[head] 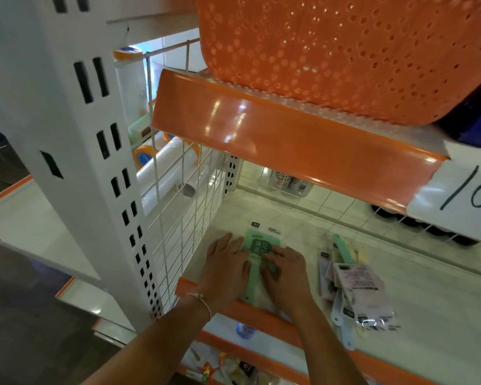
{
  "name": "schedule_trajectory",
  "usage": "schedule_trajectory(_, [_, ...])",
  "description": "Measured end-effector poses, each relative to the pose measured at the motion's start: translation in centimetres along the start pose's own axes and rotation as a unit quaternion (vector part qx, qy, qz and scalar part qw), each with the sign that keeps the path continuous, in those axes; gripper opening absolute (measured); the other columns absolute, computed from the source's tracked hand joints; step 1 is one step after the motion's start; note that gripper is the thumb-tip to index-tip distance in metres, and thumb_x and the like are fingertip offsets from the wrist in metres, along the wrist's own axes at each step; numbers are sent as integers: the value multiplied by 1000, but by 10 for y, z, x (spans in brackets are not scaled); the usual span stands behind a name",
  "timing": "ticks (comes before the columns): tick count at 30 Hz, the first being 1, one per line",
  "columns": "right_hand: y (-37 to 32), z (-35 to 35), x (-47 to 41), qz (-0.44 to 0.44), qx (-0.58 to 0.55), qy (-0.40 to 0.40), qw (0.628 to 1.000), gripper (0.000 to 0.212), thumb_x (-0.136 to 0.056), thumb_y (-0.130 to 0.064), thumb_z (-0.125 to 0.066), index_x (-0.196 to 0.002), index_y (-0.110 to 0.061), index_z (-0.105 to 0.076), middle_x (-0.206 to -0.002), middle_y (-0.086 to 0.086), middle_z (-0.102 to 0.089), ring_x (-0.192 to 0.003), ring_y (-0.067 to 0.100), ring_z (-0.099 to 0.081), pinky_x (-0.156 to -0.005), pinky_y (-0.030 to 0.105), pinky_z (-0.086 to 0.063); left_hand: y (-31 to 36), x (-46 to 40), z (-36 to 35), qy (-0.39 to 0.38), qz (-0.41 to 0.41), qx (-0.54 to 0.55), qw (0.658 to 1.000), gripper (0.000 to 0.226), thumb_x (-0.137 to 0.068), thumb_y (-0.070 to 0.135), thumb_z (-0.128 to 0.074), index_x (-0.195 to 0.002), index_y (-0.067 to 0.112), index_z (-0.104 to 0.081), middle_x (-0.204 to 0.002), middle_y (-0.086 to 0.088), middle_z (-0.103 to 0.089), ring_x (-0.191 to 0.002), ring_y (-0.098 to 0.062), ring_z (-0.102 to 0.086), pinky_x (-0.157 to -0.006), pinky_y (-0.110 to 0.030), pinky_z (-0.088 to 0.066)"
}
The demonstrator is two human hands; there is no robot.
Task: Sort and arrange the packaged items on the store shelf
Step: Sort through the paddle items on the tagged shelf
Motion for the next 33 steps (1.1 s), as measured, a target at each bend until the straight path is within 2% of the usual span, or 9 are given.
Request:
schedule_trajectory(4, [0,0,3,10,29,15,999,34,-78,-33,-60,-103,-17,-78,-121,10,-70,-119,33,-58,-110,37,-30,4,2,-3,5,-14,-24,1000,46,-99,37,-31,-135,19,-53,-153,1,-36,-147,-20,-13,-120,-42,-5])
schedule_trajectory(10, [-7,0,6,34,26,17,999,27,-75,-23,-65,-95,-13,-79,-107,12,-75,-108,24,-69,-109,40,-34,6,5,3,35,-18,-10,999,63,-89,42,-19,-122,13,-64,-137,-6,-55,-140,-25,-34,-118,-45,-19])
schedule_trajectory(14, [-5,6,11,16,14,-5,1000,44,-80,-33,-59,-117,-13,-71,-131,17,-62,-128,32,-53,-114,43,-33,7,7,6,44,-14,-7,999,54,-89,39,-29,-115,10,-66,-129,-11,-61,-132,-30,-45,-112,-45,-31])
schedule_trajectory(17, [3,38,23,-25,-27,49,998,40,-85,-29,-66,-123,-15,-67,-138,10,-55,-133,28,-43,-113,37,-30,4,7,10,60,-2,26,998,52,-88,38,-31,-117,10,-64,-130,-14,-59,-129,-33,-47,-108,-47,-35])
schedule_trajectory(21, [22,87,36,-19,6,125,992,39,-82,-31,-68,-116,-14,-70,-127,9,-61,-125,30,-50,-108,48,-39,11,7,21,96,15,70,993,52,-85,37,-33,-115,8,-64,-124,-14,-61,-122,-34,-52,-105,-48,-38])
schedule_trajectory(25, [54,112,37,-56,44,113,991,51,-78,-47,-57,-120,-22,-68,-123,1,-64,-119,24,-56,-102,46,-45,58,5,37,158,-18,170,973,38,-84,27,-48,-110,8,-67,-112,-10,-65,-108,-27,-58,-97,-36,-44])
schedule_trajectory(28, [83,129,44,-129,47,111,984,58,-72,-62,-54,-115,-26,-67,-114,-1,-66,-108,26,-60,-91,43,-51,91,0,33,120,6,297,947,23,-90,15,-60,-112,13,-68,-108,4,-62,-99,-9,-55,-86,-3,-36])
schedule_trajectory(31, [106,136,54,-190,38,95,976,67,-62,-78,-52,-111,-33,-63,-112,-10,-67,-105,21,-62,-89,40,-52,104,-3,13,70,89,420,900,13,-94,14,-57,-98,19,-68,-89,9,-61,-78,-3,-56,-62,-7,-39])
schedule_trajectory(33, [112,134,59,-199,53,78,975,77,-55,-81,-55,-118,-35,-60,-119,-10,-64,-110,22,-60,-92,40,-51,118,-2,5,55,88,429,897,13,-94,14,-55,-89,20,-65,-75,10,-58,-63,4,-52,-56,-8,-37])
Point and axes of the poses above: each hand's wrist, its own x-axis away from the middle knuckle, its own z-axis out of the back of the hand, y = z × x, the point moved 9 cm from there along -x, towards the middle knuckle
